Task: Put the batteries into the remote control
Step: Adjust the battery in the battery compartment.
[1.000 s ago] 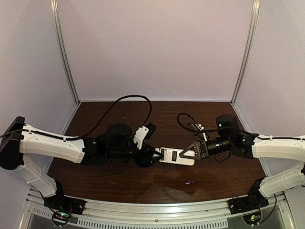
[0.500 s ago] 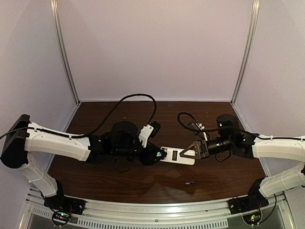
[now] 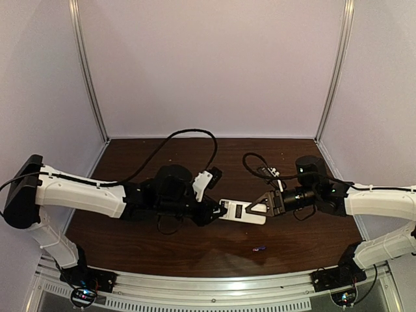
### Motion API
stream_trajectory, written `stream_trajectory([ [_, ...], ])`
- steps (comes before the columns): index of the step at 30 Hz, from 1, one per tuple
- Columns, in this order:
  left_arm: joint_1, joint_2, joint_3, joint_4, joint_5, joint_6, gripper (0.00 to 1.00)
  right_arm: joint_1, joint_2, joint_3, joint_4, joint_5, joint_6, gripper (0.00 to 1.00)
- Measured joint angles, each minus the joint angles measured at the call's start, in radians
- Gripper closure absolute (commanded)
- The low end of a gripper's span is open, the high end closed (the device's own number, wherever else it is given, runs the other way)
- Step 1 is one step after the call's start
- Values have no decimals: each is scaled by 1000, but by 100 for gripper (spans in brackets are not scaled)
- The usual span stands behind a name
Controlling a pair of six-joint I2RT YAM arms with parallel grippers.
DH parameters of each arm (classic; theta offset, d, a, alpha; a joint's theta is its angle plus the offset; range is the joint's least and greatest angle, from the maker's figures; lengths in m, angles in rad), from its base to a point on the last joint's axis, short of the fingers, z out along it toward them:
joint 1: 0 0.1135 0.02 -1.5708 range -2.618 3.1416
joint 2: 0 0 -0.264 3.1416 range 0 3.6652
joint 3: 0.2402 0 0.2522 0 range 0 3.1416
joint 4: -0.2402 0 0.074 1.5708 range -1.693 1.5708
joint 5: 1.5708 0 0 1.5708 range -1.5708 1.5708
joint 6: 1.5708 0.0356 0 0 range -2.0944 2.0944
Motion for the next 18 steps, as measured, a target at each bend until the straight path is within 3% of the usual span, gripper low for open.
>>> stream_trajectory([
  [6,3,13,33,-43,-9,-10,80,0,-3,0,-3,18,-8,100],
  [12,3,15,36,-51,-4,3,59,0,-4,0,-7,14,-5,100],
  [18,12,13,31,-54,21,15,55,0,-5,0,-6,-2,-8,100],
])
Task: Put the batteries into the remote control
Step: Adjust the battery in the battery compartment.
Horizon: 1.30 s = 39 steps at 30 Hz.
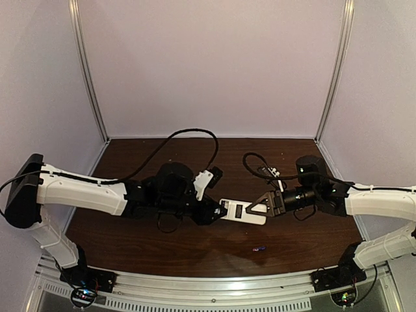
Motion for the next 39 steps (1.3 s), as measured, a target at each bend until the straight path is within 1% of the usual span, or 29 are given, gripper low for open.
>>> stream_trajectory([
  [6,44,-35,-75,101,133,-5,54,0,-3,0,2,-20,-10,100],
  [9,72,-52,-111,169,222,-17,54,0,-10,0,4,-34,-19,100],
  [14,98,-56,-128,238,317,-43,56,2,-16,0,11,-47,-22,100],
  [16,101,-56,-128,255,338,-55,59,3,-16,0,15,-52,-22,100],
  [21,113,-56,-131,290,364,-90,73,12,-17,0,23,-63,-22,100],
  [23,123,-56,-136,300,372,-99,77,13,-21,0,24,-63,-21,100],
  [29,137,-55,-146,335,399,-129,85,13,-28,-1,35,-63,-17,100],
  [32,143,-54,-146,344,410,-135,86,13,-29,-2,47,-63,-8,100],
  [33,144,-54,-146,345,412,-135,85,13,-29,-3,52,-63,-2,100],
  [34,145,-54,-146,345,412,-135,82,13,-29,-3,53,-63,2,100],
  [37,144,-54,-144,339,406,-121,60,13,-29,-3,53,-62,10,100],
  [39,143,-54,-137,314,389,-94,49,12,-30,-3,54,-62,11,100],
])
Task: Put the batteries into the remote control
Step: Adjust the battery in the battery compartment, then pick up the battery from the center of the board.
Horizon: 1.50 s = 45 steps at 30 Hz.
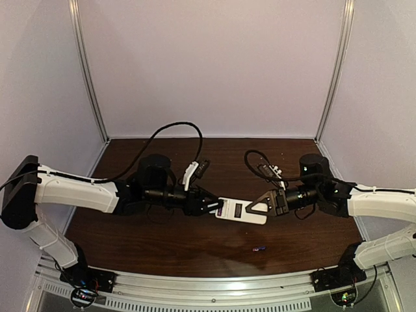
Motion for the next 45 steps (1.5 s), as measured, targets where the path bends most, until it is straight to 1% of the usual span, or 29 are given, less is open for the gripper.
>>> stream_trajectory([
  [3,0,-6,5,-45,-35,34,37,-8,-1,0,0,2,2,100],
  [6,0,-44,5,-114,-75,80,34,-27,-6,-5,-1,2,0,100],
  [10,0,-105,18,-185,-119,155,37,-97,-13,-13,-20,10,-5,100],
  [14,-28,-87,80,-275,-174,265,43,-204,-28,-42,-47,27,-3,100],
  [17,-96,0,175,-370,-218,354,48,-288,-58,-64,-87,31,-5,100],
  [21,-185,156,307,-454,-249,439,53,-349,-104,-86,-124,31,-10,100],
  [27,-281,373,495,-536,-305,526,54,-393,-168,-141,-155,31,-5,100],
  [31,-315,468,586,-595,-345,571,54,-414,-174,-166,-161,34,6,100],
  [41,-336,589,746,-702,-394,663,55,-483,-174,-195,-167,38,25,100],
  [45,-351,643,786,-727,-400,683,58,-499,-175,-195,-167,36,25,100],
])
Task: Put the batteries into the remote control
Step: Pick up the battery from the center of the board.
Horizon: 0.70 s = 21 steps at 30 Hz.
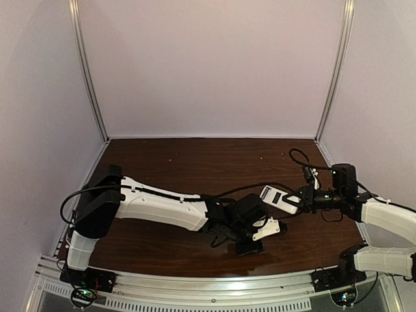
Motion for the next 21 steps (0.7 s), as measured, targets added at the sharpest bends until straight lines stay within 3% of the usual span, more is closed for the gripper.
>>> stream_trajectory([
  [13,-4,68,22,-69,-24,24,75,-19,-1,-1,0,-14,0,100],
  [21,-5,68,23,-68,-78,18,99,-19,11,-1,8,-22,-10,100],
])
